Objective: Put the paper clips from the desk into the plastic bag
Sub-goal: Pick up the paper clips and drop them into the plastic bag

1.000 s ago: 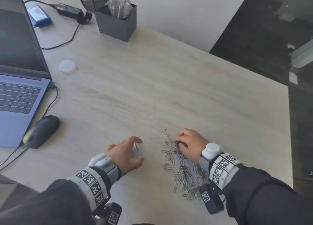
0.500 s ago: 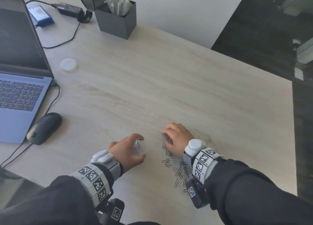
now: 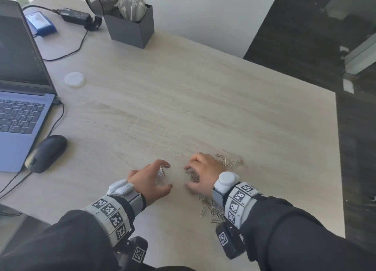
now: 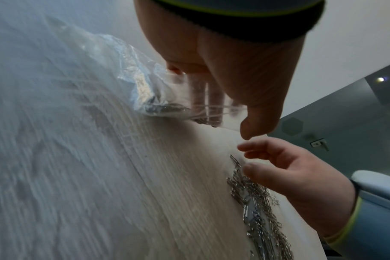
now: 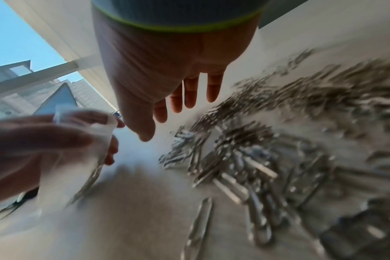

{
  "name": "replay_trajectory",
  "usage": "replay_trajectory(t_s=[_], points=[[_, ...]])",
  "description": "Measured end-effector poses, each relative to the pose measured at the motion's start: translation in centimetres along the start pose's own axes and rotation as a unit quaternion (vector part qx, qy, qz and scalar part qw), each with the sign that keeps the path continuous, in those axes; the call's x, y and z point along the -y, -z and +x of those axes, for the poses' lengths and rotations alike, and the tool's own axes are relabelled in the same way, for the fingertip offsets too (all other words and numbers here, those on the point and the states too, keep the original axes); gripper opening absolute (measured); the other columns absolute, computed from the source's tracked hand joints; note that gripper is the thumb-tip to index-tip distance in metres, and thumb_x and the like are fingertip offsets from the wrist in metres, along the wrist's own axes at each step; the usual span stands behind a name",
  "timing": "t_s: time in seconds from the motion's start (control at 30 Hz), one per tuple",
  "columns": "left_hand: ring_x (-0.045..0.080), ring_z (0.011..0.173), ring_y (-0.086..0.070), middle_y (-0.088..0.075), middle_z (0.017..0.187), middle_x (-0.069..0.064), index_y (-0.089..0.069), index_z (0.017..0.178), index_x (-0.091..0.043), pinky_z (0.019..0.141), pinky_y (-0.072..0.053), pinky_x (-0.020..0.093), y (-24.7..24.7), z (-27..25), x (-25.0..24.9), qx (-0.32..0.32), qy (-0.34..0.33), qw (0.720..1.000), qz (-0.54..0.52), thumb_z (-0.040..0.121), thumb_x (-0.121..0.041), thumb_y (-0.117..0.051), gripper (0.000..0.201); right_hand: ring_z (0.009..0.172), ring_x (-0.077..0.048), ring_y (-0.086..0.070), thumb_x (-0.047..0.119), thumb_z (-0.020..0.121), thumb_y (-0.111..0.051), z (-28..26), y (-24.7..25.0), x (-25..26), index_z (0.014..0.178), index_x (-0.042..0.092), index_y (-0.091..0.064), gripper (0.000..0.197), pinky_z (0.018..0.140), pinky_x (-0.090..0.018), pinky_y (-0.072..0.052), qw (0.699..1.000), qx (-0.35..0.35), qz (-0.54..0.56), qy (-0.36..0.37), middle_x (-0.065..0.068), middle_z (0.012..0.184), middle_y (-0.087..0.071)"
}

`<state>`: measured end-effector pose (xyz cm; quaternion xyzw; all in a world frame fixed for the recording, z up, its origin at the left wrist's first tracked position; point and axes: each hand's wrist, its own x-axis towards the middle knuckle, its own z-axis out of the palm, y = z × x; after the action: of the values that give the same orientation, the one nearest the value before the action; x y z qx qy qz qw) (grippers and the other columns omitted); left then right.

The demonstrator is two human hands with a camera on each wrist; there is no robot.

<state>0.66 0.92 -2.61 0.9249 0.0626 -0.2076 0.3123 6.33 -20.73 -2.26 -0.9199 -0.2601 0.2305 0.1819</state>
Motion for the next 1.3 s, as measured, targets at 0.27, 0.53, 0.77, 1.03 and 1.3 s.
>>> replay_trajectory(t_s=[0.27, 0.53, 0.77, 1.03, 1.3], points=[[0.003, 0.085, -0.056, -0.063, 0.101, -0.017, -0.047, 0.123, -0.046, 0.096, -0.024, 0.027, -1.1, -1.0, -1.0, -0.001, -0.007, 1.0, 0.003, 0.062, -0.065, -0.05, 0.064, 0.09, -0.023, -0.049, 0.023, 0.073, -0.056, -1.9, -2.0, -0.5, 0.083, 0.023, -0.061, 0.011, 0.077, -0.041, -0.046, 0.997, 0.008, -0.06, 0.05, 0.005, 0.094, -0.056], [0.002, 0.082, -0.053, -0.06, 0.104, -0.02, -0.045, 0.124, -0.045, 0.102, -0.027, 0.03, -2.0, -1.2, -1.7, 0.013, -0.022, 1.0, 0.012, 0.074, -0.055, -0.062, 0.055, 0.117, -0.02, -0.045, 0.038, 0.083, -0.054, -4.6, 1.4, -4.4, 0.115, 0.028, -0.058, 0.034, 0.099, -0.043, -0.042, 0.994, -0.07, -0.024, -0.076, 0.006, 0.125, -0.053], [0.006, 0.099, -0.062, -0.061, 0.106, -0.019, -0.045, 0.124, -0.045, 0.1, -0.025, 0.029, -2.6, -1.6, -2.5, 0.019, -0.024, 0.999, 0.022, 0.067, -0.061, -0.054, 0.061, 0.133, -0.022, -0.029, 0.046, 0.079, -0.051, -3.9, 1.7, -5.9, 0.142, 0.032, -0.031, 0.068, 0.102, -0.04, -0.038, 0.986, -0.033, -0.046, -0.156, 0.006, 0.143, -0.033], [0.003, 0.092, -0.058, -0.061, 0.104, -0.02, -0.043, 0.123, -0.047, 0.099, -0.026, 0.029, -3.5, -1.6, -3.1, 0.027, -0.042, 0.998, 0.025, 0.068, -0.063, -0.053, 0.058, 0.119, -0.018, -0.038, 0.045, 0.082, -0.048, -8.5, -0.1, -6.5, 0.137, 0.034, -0.039, 0.056, 0.095, -0.036, -0.041, 0.991, -0.019, -0.036, -0.125, 0.009, 0.127, -0.042], [0.005, 0.094, -0.061, -0.061, 0.105, -0.019, -0.044, 0.124, -0.046, 0.099, -0.027, 0.031, -4.1, -1.5, -3.5, 0.034, -0.045, 0.998, 0.038, 0.065, -0.065, -0.05, 0.062, 0.138, -0.022, -0.026, 0.049, 0.084, -0.046, -5.8, 1.0, -6.3, 0.145, 0.024, -0.026, 0.069, 0.108, -0.043, -0.035, 0.986, -0.048, -0.032, -0.158, 0.005, 0.152, -0.027]])
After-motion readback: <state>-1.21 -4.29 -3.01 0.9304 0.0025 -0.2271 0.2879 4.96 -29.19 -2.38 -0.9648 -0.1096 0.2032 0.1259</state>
